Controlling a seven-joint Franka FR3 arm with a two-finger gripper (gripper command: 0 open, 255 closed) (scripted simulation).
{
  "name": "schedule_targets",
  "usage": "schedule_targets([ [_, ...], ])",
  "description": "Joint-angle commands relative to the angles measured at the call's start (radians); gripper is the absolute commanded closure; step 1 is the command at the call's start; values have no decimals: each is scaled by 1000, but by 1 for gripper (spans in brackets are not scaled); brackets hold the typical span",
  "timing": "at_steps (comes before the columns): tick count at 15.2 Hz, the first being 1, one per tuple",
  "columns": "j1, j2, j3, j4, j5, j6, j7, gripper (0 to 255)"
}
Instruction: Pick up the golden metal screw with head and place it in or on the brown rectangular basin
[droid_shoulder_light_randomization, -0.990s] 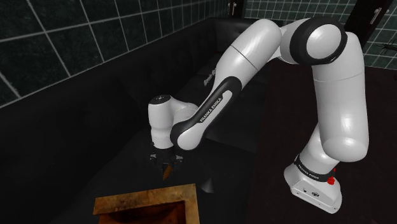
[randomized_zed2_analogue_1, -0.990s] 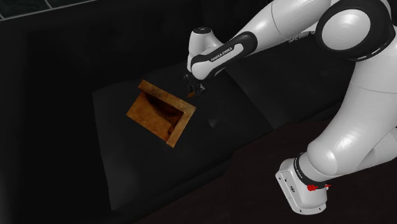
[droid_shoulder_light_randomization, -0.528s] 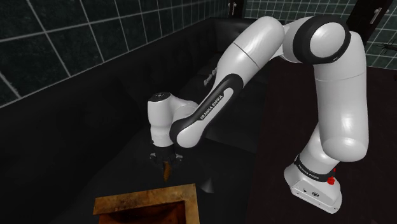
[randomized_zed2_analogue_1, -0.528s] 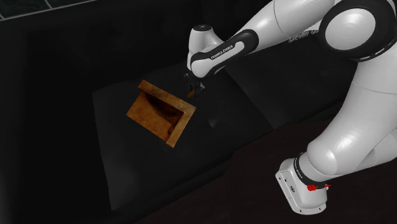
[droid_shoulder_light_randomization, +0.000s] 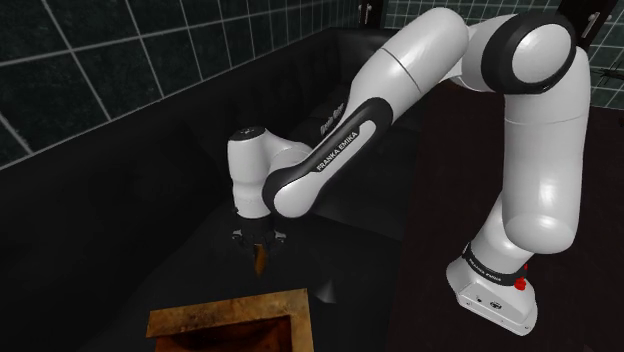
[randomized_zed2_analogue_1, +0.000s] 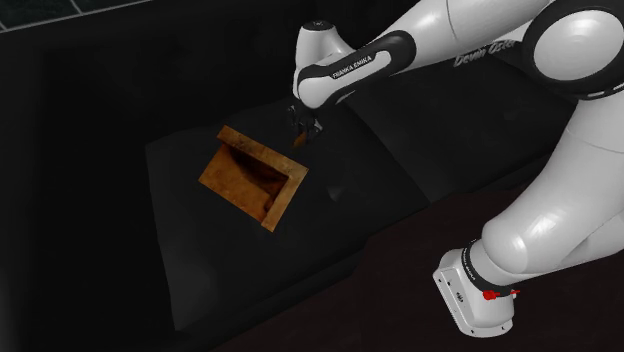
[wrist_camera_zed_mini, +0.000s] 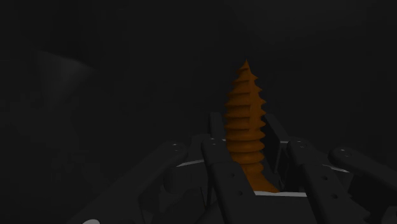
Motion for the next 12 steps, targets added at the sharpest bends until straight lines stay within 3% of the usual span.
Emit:
schedule_targets([
  [1, -8, -19, 9, 4, 13, -21, -6, 255],
  [12, -39, -112, 44, 49, 77, -146, -34, 255],
])
